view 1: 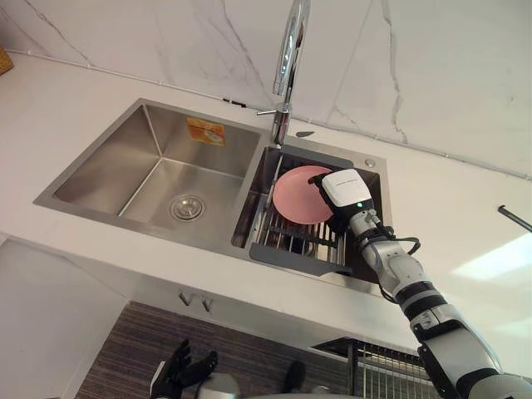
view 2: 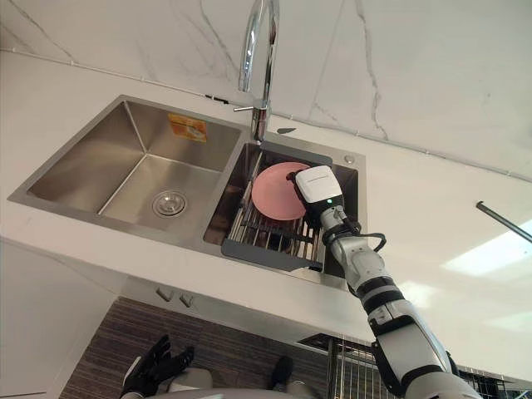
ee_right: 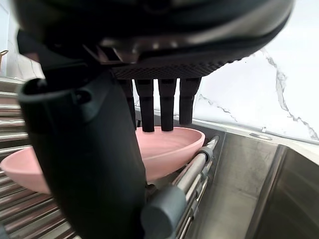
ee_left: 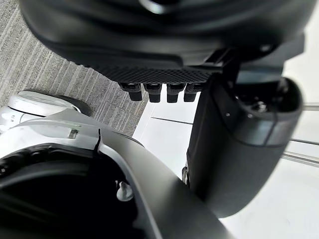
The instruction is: Walk over to the sink, pick up the cup, carry it to the dishwasher, place the cup inside the dishwasher, then close the dishwasher door
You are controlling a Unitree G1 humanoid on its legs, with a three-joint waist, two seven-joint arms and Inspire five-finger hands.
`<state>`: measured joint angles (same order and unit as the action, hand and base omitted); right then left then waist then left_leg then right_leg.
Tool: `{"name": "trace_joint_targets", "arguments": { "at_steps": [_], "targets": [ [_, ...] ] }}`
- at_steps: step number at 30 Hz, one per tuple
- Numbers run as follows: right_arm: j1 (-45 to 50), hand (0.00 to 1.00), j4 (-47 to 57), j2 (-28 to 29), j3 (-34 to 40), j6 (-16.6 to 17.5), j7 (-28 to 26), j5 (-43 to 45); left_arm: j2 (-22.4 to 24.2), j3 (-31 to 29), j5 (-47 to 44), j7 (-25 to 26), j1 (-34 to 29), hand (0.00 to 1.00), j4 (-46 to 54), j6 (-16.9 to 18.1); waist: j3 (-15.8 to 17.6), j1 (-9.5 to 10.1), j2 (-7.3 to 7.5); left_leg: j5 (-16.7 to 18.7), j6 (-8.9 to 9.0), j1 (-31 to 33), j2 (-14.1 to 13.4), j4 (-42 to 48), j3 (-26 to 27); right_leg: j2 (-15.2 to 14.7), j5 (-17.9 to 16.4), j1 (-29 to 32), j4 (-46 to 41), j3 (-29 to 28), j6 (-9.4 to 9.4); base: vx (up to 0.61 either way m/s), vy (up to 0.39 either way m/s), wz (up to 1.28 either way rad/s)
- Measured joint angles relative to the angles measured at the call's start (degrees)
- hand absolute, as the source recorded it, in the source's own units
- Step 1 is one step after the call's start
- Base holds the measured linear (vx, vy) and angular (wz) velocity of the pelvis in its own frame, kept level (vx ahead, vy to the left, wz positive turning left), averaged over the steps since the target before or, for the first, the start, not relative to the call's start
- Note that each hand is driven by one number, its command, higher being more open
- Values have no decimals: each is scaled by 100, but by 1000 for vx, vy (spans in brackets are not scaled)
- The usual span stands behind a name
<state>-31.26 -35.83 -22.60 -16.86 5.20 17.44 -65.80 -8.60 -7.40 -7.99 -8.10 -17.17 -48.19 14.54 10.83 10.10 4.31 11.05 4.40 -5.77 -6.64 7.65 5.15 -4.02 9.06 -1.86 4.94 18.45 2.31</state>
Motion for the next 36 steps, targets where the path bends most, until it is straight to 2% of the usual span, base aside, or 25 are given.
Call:
{"name": "trace_joint_targets", "arguments": {
  "at_steps": [21,25,26,30,36],
  "targets": [
    [-86,0,129,-62,-24,59,-26,514,-21,1,-39,-100,15,100,48,2,36,7,-9,62,9,178,-16,130,115,13,72,188,0,-125,-23,0,9,-3],
    [-86,0,311,-78,-23,40,-276,616,-19,1,-38,-99,17,100,44,2,51,-22,-32,62,9,164,-22,127,203,16,100,199,0,-170,-39,9,27,-5],
    [-86,100,326,-80,-22,40,-312,618,-18,2,-37,-99,17,100,44,2,51,-23,-32,62,9,160,-22,126,215,16,101,199,0,-175,-38,12,28,-4],
    [-84,100,495,-82,-22,-40,-720,791,-12,1,-36,-96,17,100,33,2,53,-33,-36,60,7,117,-20,102,304,14,105,197,0,-225,-34,4,31,-6],
    [-83,100,615,-81,-16,-116,-998,839,-5,1,-37,-90,17,100,21,1,52,-44,-37,55,5,62,-10,56,319,10,107,177,1,-236,-32,1,4,-1]
  ]
}}
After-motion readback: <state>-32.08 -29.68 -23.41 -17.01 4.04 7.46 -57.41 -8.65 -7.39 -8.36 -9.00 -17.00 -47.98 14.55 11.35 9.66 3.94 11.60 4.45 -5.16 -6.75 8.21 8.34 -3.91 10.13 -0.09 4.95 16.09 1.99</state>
